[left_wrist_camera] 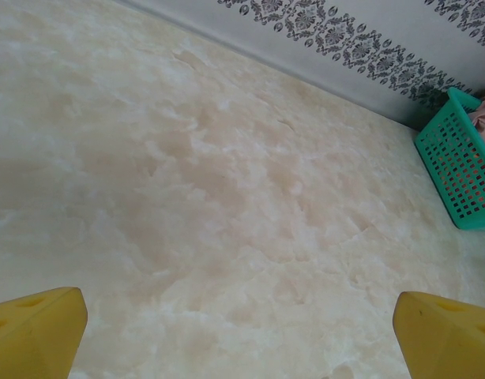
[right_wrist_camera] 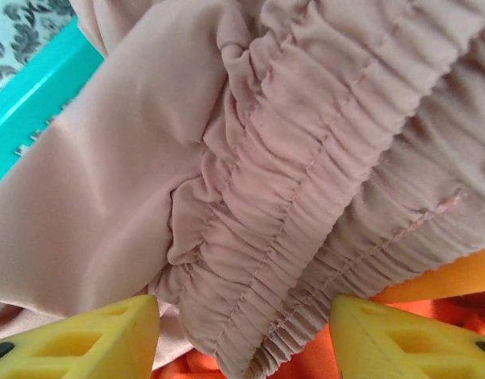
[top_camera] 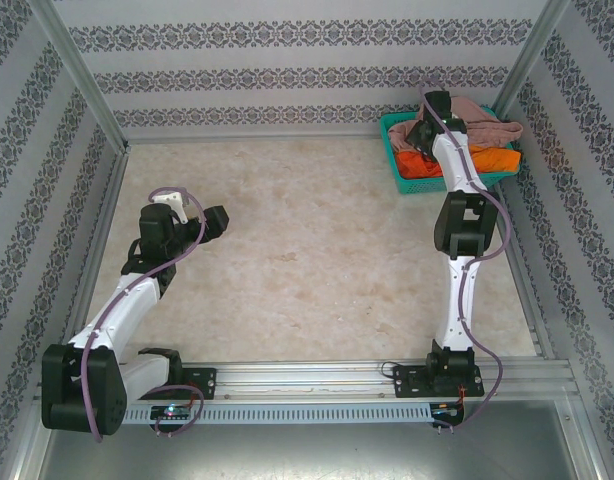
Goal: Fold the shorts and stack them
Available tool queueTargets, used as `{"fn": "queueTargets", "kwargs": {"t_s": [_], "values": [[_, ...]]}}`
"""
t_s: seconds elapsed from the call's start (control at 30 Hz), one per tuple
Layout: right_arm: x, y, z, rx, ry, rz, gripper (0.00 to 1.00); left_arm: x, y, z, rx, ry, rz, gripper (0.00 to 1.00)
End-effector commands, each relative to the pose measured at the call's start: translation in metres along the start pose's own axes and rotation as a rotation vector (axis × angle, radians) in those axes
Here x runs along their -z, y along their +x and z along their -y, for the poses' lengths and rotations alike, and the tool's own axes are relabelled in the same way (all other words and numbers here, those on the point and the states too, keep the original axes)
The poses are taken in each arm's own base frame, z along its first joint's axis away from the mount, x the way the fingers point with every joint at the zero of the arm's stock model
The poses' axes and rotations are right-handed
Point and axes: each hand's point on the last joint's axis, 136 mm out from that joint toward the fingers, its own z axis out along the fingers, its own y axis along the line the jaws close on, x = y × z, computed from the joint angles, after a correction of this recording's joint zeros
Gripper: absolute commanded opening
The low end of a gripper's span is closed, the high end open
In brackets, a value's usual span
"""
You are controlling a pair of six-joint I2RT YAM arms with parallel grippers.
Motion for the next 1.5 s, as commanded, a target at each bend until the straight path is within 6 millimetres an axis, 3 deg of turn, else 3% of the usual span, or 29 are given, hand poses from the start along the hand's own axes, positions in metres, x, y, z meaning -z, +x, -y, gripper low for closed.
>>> {"fn": "queueTargets", "kwargs": {"t_s": [0.0,0.23,0.4,0.57,0.63,0.67,0.77,0.83,1.17,1.33,1.47], "values": [[0.009,-0.016,-0.012,-0.065,-0.049,0.037,0.57,0.003,-0.005,0.008,0.005,0.020,0.006,1.00],[-0.012,-0.020,-0.016,-0.107,-0.052,0.040,0.42,0.004,-0.006,0.007,-0.002,0.010,0.002,1.00],[-0.019,-0.019,-0.023,-0.132,-0.089,0.038,0.40,0.004,-0.004,0.007,0.007,0.012,-0.002,1.00],[-0.021,-0.020,-0.027,-0.147,-0.110,0.035,0.10,0.006,-0.005,0.009,0.020,0.018,-0.002,1.00],[-0.004,-0.031,-0.038,-0.137,-0.160,0.056,0.00,0.009,-0.005,0.009,0.016,0.018,0.001,1.00],[0.005,-0.037,-0.044,-0.130,-0.185,0.069,0.00,0.010,-0.007,0.010,0.013,0.018,0.006,1.00],[0.058,-0.064,-0.067,-0.098,-0.277,0.156,0.00,0.015,-0.011,0.011,0.005,0.019,0.027,1.00],[0.105,-0.078,-0.083,-0.072,-0.348,0.212,0.00,0.017,-0.014,0.014,0.003,0.028,0.039,1.00],[0.307,-0.114,-0.144,0.032,-0.715,0.432,0.00,0.016,-0.025,0.025,0.016,0.083,0.072,1.00],[0.395,-0.114,-0.185,0.114,-0.951,0.494,0.00,0.018,-0.032,0.030,0.007,0.093,0.088,1.00],[0.465,-0.090,-0.221,0.194,-1.201,0.494,0.00,0.022,-0.041,0.034,-0.004,0.097,0.108,1.00]]}}
